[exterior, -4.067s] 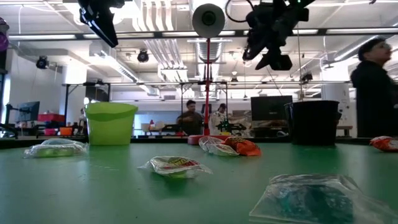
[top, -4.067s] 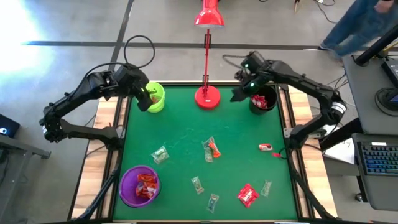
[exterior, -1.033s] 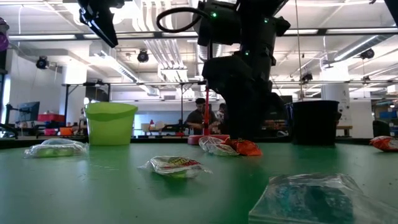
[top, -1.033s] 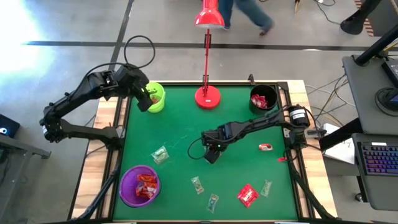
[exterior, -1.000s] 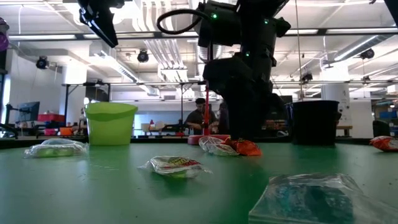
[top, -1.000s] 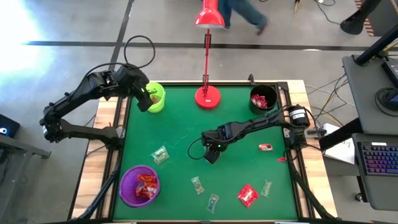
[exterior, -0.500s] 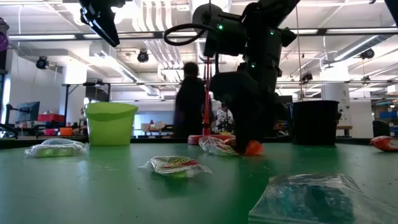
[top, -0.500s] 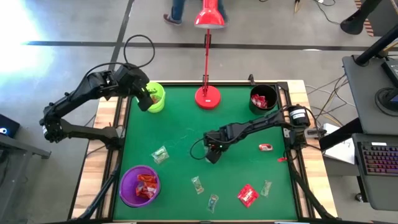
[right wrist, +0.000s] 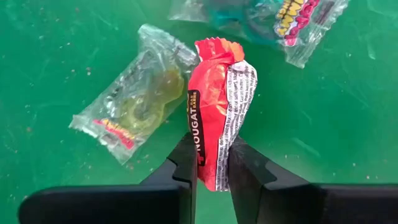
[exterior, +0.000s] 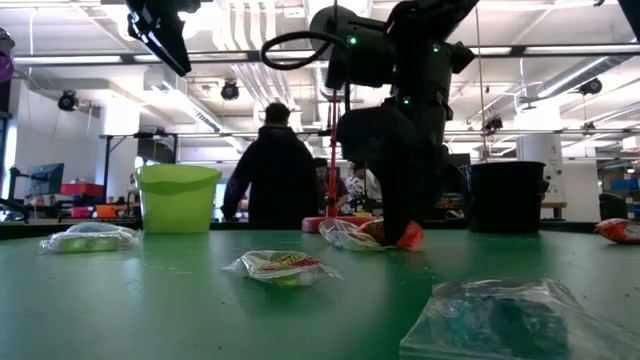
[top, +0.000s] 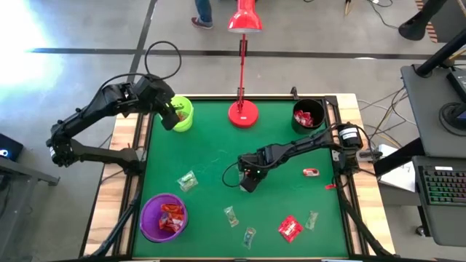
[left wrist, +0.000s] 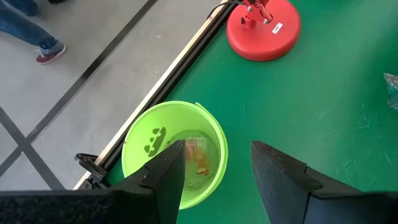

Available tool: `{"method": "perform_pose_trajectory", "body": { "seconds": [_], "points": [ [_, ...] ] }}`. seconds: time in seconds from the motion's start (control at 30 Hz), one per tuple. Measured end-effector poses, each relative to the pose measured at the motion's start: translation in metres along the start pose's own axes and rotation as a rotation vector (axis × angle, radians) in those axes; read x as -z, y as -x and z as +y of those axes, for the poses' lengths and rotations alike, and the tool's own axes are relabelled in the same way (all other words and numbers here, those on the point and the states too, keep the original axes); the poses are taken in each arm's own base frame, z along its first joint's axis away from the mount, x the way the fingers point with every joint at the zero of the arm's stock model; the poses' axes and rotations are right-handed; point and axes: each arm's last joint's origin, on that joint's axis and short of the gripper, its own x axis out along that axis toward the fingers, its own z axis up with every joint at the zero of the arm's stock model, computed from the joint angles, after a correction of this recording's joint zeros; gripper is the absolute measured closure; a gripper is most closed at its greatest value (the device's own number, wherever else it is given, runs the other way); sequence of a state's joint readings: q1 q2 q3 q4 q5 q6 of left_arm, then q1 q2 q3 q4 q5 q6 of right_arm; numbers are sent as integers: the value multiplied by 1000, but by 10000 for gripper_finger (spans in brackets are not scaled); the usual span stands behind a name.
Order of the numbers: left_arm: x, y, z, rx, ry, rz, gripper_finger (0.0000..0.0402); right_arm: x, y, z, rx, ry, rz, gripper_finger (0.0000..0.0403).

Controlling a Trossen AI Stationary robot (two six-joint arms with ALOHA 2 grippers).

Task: Sort candy
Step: Put the orange candy into the violet bucket

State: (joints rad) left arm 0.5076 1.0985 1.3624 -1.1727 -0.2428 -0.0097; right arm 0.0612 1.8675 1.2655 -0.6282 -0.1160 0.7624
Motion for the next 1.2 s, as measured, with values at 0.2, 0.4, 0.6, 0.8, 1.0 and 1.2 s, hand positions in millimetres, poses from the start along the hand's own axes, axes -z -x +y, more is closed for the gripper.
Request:
{"method": "perform_pose_trajectory", "body": {
  "seconds": [0.2, 0.4, 0.6, 0.8, 1.0, 1.2],
  "points": [
    [0, 0, 0, 16, 7, 5, 235, -2, 10, 3, 5, 0, 5, 355],
    [0, 1, -8, 258, 12, 7, 237, -8, 38, 14, -30, 9, -36, 355],
    [-1, -18, -22, 552, 26, 55, 247, -25, 82, 35, -101, 78, -206, 355],
    [1, -54, -43, 808, 13, 103, 256, -42, 124, 55, -145, 179, -367, 354],
    [-6, -74, -66, 1139, -22, 47, 265, -49, 151, 66, -187, 261, -447, 354],
    [-20, -87, -79, 1183, -32, 12, 267, -52, 165, 71, -205, 287, -493, 353]
  ]
}}
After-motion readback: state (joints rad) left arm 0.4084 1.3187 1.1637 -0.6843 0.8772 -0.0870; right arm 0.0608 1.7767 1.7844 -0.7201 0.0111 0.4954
